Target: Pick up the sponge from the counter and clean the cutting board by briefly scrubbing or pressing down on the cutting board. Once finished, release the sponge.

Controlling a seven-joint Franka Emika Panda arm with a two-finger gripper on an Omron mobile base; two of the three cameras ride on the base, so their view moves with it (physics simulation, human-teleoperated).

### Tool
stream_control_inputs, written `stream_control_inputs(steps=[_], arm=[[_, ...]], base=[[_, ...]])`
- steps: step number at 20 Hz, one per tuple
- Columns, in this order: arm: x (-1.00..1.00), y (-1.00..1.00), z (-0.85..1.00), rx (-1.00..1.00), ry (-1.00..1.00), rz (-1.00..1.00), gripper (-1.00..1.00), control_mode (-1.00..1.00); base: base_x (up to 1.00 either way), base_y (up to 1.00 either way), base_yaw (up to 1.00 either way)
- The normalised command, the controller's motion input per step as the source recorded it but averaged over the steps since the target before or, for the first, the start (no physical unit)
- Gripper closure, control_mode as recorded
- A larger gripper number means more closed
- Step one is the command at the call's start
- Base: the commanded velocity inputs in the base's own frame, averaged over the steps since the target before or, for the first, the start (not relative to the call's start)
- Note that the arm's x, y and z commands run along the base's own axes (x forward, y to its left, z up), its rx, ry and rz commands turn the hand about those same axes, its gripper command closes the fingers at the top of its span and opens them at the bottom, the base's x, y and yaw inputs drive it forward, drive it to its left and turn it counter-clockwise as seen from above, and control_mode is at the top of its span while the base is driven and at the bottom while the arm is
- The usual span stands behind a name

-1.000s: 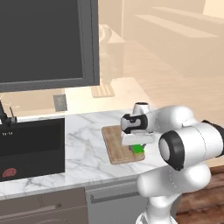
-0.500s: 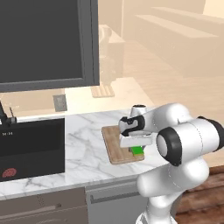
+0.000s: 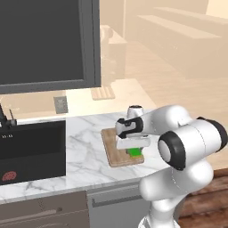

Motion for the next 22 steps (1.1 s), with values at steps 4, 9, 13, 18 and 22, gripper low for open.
stream_control_inputs(steps=[4,9,13,18,22], arm=[[0.00,0.23,0.00,0.00,0.00,0.00,1.00,-1.00],[0.00,0.21,-0.18,0.00,0.00,0.00,1.00,-1.00],[0.00,0.19,-0.55,0.00,0.01,0.00,1.00,-1.00],[-0.08,0.25,0.09,0.00,0.00,0.00,1.00,-1.00],[-0.16,0.40,0.10,0.00,0.00,0.00,1.00,-1.00]], base=[[0.00,0.00,0.00],[0.00,0.00,0.00],[0.00,0.00,0.00],[0.00,0.00,0.00],[0.00,0.00,0.00]])
